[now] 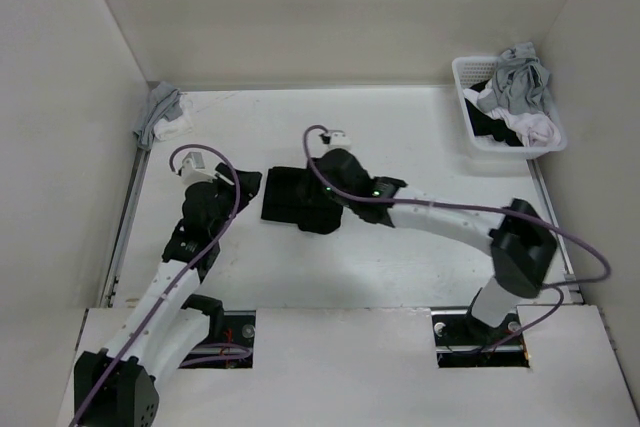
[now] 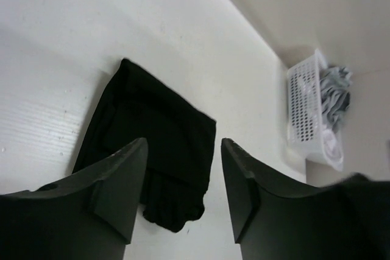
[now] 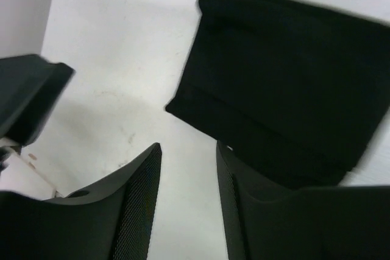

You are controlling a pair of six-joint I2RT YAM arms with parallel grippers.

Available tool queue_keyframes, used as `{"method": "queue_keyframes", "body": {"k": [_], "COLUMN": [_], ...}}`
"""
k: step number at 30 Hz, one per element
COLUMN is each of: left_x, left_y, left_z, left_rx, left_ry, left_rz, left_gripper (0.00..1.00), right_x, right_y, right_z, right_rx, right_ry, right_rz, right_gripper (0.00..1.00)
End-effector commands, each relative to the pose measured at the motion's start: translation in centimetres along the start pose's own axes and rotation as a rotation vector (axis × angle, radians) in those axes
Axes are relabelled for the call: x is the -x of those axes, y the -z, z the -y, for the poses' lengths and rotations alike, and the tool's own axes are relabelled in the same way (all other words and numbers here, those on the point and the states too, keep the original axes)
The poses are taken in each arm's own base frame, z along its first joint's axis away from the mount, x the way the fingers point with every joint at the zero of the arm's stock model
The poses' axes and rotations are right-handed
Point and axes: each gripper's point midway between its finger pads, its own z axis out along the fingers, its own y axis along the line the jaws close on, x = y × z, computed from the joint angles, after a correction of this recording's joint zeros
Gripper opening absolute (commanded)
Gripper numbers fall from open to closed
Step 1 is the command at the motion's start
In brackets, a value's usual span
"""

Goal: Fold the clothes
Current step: Fold the tank top

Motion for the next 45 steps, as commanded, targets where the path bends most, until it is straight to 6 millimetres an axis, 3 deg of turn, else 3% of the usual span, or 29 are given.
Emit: {"method": "queue_keyframes", "body": {"k": [1,4,7,9,12,14,17,22,31,45], "left_x": [-1.7,-2.7,-3.1,-3.6,-3.9,-3.9,-3.4,-2.4,-2.0,-1.8], "left_y": [-0.3,-0.2,-0.1,-0.2,-0.1,0.1,0.4,0.6,0.2,0.2], "left_z": [-0.6,-2.0,-3.6,-4.5,-5.7,-6.8,-8.2,-9.2,-8.3,-9.1], "left_rx": [0.011,0.047,0.095,0.120,0.150,0.184,0.246,0.285,0.272,0.294], "left_ry": [-0.046,-0.082,-0.104,-0.109,-0.108,-0.109,-0.109,-0.087,-0.092,-0.081], "left_rz": [-0.035,-0.045,-0.045,-0.055,-0.061,-0.054,-0.046,-0.025,-0.027,-0.014], "left_gripper": [0.52,0.59,0.64,0.66,0.67,0.68,0.70,0.71,0.71,0.70], "right_x": [4.2,3.6,3.4,3.7,4.6,4.8,4.8,3.7,3.2,3.0], "right_y": [4.3,7.5,10.3,11.8,13.8,14.5,14.5,12.9,12.6,12.5], "right_z": [2.0,7.4,13.7,17.5,21.2,22.6,23.2,24.1,24.2,24.3], "right_rx": [0.037,-0.028,-0.123,-0.181,-0.205,-0.199,-0.183,-0.196,-0.195,-0.199], "right_ry": [-0.024,-0.010,-0.034,-0.084,-0.178,-0.222,-0.262,-0.260,-0.263,-0.263], "right_rz": [0.191,0.256,0.326,0.393,0.525,0.585,0.609,0.591,0.577,0.572], "right_gripper": [0.38,0.04,0.01,0.10,0.44,0.61,0.69,0.73,0.75,0.75]}}
